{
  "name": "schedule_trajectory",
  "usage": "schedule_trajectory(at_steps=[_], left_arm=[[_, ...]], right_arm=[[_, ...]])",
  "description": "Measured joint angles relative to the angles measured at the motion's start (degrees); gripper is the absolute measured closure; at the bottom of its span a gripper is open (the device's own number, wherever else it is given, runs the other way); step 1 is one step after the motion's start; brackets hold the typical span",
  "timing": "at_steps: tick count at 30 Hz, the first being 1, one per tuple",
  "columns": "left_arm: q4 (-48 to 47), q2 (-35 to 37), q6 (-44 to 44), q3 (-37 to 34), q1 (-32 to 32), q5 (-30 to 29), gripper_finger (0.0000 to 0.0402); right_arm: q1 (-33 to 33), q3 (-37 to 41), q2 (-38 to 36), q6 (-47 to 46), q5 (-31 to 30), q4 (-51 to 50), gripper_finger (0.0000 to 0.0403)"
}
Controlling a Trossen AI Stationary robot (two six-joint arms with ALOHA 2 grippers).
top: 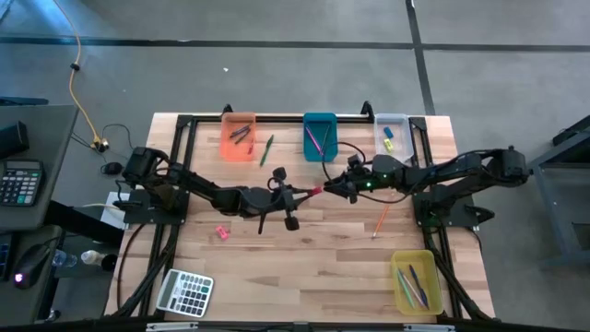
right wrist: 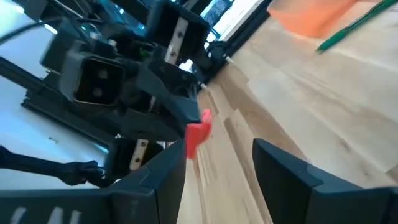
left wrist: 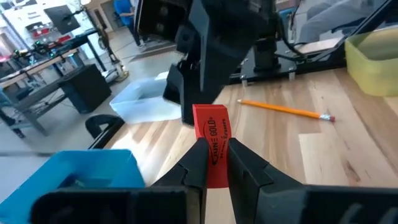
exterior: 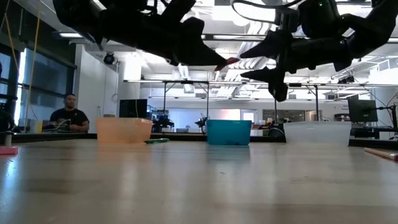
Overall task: Sort crayons/erasers/pens/pencils in bins
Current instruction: Put the orange eraser into the transparent bin
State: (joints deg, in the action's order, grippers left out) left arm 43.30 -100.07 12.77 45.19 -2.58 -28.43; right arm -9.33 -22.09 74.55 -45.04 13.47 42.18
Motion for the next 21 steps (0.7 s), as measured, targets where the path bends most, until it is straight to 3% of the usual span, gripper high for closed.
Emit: schedule_trajectory(at_steps=[11, 21], left_arm=[[-0.21, 0.0, 0.97, 1.29, 0.27, 3.67, 0.0372], [-0.17, 0.0, 0.87, 1.29, 0.74, 4.44, 0.0372]], right_arm=[[2.21, -0.04, 5.95, -1.25, 0.54, 9.42, 0.0237], [2.35, -0.04, 6.53, -0.84, 0.18, 10.0, 0.0331]])
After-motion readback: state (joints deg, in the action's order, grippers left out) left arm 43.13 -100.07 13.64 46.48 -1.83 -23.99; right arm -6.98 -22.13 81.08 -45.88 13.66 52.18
